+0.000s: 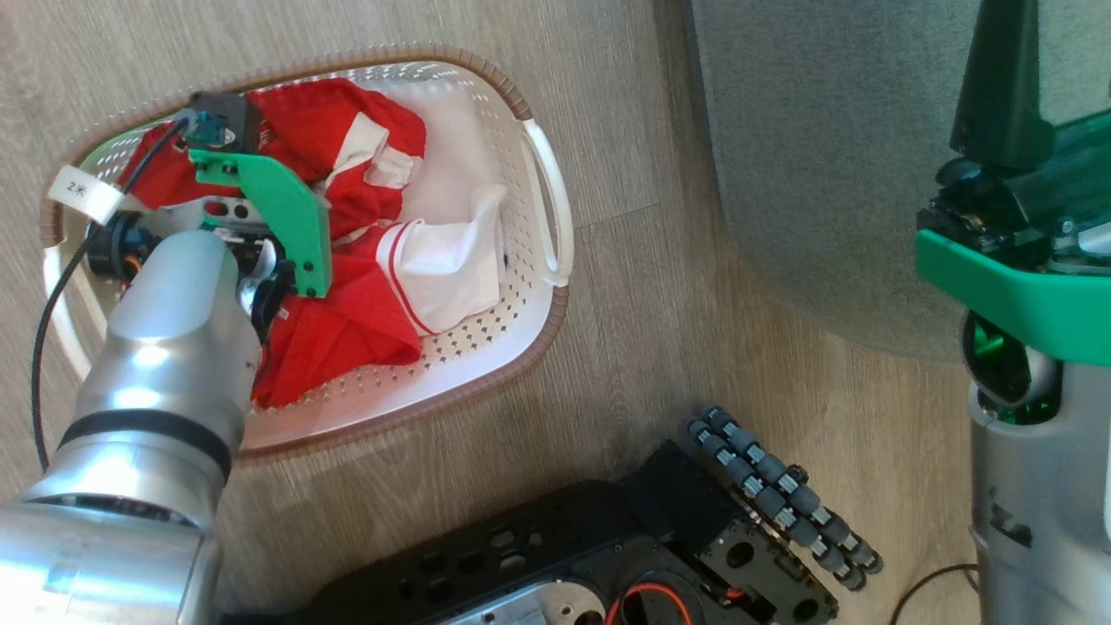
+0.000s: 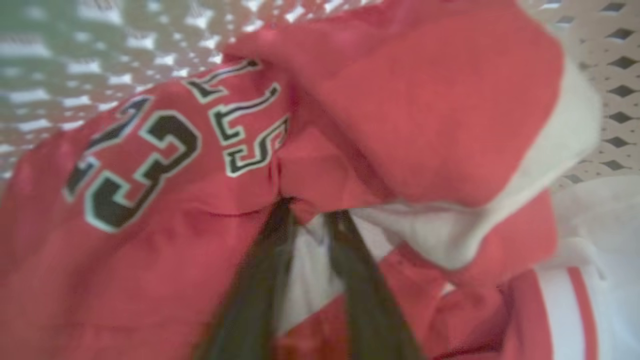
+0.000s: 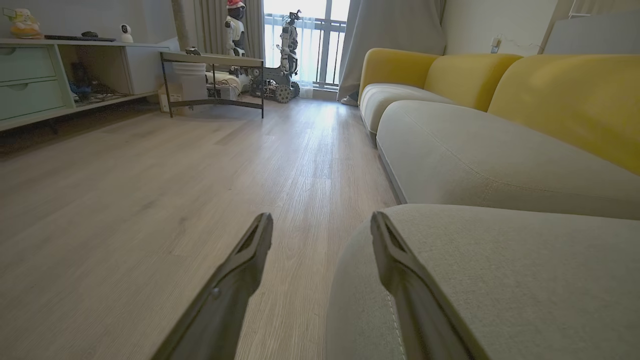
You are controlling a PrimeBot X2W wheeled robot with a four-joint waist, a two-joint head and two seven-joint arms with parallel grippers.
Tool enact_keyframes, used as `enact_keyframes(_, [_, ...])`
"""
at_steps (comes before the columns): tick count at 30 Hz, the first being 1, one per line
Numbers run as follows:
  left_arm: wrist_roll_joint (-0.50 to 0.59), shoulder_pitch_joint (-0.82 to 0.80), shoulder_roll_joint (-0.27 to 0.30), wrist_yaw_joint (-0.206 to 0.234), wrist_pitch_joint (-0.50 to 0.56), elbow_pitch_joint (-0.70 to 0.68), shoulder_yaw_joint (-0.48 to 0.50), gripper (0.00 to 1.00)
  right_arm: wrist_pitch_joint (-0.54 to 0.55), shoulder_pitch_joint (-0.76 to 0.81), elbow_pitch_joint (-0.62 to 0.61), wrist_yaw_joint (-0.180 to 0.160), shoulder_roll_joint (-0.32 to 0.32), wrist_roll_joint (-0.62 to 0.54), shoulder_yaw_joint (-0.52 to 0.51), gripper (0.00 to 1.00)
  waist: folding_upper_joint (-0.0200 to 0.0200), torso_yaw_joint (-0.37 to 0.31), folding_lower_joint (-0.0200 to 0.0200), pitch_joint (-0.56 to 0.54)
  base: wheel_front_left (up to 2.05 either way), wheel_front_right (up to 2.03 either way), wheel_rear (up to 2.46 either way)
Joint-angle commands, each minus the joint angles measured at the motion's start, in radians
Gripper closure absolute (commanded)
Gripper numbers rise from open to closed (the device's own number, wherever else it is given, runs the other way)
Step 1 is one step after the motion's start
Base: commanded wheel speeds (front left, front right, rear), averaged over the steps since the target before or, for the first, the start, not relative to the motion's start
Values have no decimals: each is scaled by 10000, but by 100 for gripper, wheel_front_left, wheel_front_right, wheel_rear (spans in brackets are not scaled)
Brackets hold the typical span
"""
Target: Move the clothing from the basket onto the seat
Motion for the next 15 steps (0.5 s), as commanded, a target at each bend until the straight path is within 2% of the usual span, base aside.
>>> enact_keyframes(1, [-58, 149, 196, -50, -32, -31, 41, 100, -47, 132, -297, 71, 62, 100, 118, 0, 0, 29, 0, -32, 0, 0, 0])
enact_keyframes(15, [-480, 292, -62, -309, -527, -19, -29, 100, -47, 124, -130, 71, 62, 141, 76, 0, 0, 275, 0, -670, 0, 0, 0])
